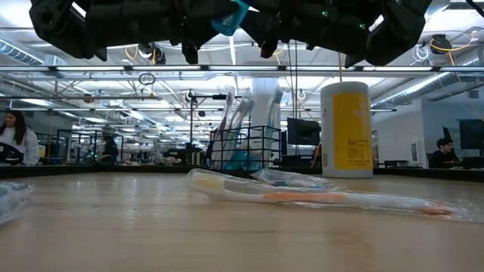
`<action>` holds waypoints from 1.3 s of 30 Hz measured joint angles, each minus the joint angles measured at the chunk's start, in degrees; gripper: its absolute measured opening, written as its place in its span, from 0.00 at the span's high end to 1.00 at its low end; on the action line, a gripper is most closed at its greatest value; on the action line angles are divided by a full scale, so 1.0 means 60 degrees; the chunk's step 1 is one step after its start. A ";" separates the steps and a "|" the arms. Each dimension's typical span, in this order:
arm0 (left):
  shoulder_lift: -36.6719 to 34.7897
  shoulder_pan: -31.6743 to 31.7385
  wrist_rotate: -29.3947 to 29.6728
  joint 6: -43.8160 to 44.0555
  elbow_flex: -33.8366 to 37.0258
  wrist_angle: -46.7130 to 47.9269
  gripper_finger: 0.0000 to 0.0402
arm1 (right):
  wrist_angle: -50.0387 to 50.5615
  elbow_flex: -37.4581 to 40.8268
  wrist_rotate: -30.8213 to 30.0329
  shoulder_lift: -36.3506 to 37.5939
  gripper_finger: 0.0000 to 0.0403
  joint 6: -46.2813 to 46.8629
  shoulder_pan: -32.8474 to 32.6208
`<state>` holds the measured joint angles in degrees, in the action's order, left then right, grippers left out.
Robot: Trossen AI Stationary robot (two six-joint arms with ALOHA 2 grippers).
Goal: Pick & Place toothbrushing station
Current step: Put the blue mouthwash bottle into the black organizer
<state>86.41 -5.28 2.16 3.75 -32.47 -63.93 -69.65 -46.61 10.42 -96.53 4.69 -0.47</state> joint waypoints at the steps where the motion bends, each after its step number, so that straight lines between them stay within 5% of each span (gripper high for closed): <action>1: 0.0000 0.0000 -0.0001 -0.0006 0.0000 0.0017 0.77 | -0.0062 0.0000 0.0005 0.0000 0.51 -0.0044 0.0000; 14: 0.0000 -0.0005 0.0011 -0.0004 0.0000 0.0074 0.77 | -0.0056 0.0000 0.0022 0.0000 0.79 -0.0179 0.0000; 27: -0.0011 -0.0011 0.0092 0.0145 0.0000 0.0451 0.75 | 0.0336 0.0000 0.0038 0.0004 0.79 -0.0397 0.0000; 39: -0.0004 -0.0001 0.0562 0.0673 0.0000 0.1402 0.47 | 0.1232 0.0000 0.0040 0.0036 0.78 -0.0729 0.0066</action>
<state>86.39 -5.28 5.53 7.79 -32.47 -55.52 -62.25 -46.61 10.66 -96.31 0.32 -0.08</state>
